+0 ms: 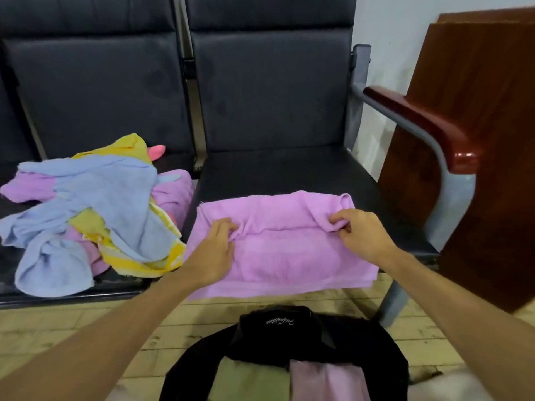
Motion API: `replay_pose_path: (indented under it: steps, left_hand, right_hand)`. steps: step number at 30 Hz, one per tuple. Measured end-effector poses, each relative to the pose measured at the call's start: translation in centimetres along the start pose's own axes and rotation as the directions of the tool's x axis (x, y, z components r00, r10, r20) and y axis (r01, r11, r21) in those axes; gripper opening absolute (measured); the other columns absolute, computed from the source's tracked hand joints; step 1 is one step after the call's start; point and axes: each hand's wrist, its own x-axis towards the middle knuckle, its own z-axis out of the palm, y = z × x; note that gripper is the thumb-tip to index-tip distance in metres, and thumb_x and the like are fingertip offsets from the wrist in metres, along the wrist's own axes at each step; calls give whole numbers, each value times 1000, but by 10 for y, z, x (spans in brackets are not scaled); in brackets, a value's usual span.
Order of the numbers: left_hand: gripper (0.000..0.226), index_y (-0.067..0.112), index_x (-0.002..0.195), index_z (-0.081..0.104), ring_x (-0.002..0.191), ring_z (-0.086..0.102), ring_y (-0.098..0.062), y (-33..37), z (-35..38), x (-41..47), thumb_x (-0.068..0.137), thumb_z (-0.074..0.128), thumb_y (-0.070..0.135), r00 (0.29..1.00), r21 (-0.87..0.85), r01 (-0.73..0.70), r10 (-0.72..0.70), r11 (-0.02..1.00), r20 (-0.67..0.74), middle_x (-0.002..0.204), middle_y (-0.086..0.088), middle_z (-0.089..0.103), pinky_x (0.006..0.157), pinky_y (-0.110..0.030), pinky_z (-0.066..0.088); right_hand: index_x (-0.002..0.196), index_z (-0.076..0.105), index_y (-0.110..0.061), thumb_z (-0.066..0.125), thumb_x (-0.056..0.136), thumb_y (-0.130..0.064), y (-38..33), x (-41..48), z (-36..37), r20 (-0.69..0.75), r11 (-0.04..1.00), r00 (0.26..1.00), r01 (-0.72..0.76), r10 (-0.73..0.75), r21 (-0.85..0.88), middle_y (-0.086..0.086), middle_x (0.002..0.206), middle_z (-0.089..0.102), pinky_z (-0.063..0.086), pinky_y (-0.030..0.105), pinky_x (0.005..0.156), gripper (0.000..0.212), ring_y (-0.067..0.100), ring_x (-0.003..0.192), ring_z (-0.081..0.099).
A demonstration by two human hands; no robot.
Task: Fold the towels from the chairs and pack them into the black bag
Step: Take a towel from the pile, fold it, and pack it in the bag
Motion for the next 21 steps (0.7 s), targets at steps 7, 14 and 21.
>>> replay_pose_path:
  steps: [7, 14, 21]
  left_hand:
    - [37, -7, 126, 44, 115, 49, -35, -1, 8, 31, 90, 44, -8, 998, 62, -42, 44, 997, -33, 135, -20, 39, 95, -41, 41]
    - [24, -1, 110, 63, 112, 55, -28, -1, 1, 32, 92, 48, -6, 983, -29, -5, 0, 1000, -182, 120, -15, 60, 88, -9, 28]
    - [24, 8, 109, 67, 94, 54, -13, 19, -32, 15, 98, 47, 9, 940, -112, -29, -11, 993, -340, 103, 7, 61, 77, -15, 32]
  right_hand:
    - [119, 67, -10, 46, 91, 3, 0, 27, 18, -48, 1000, 999, -1, 1, 6, 5, 126, 65, 40, 27, 102, 37, 23, 118, 58]
    - [109, 70, -9, 51, 97, -8, 6, 36, 22, -130, 1000, 991, 19, -22, -25, 7, 112, 69, 49, 31, 91, 23, 23, 99, 64]
    - [106, 66, -8, 50, 100, -16, 11, 23, 1, -321, 996, 943, 69, -82, -51, 10, 101, 66, 51, 35, 81, 19, 18, 86, 58]
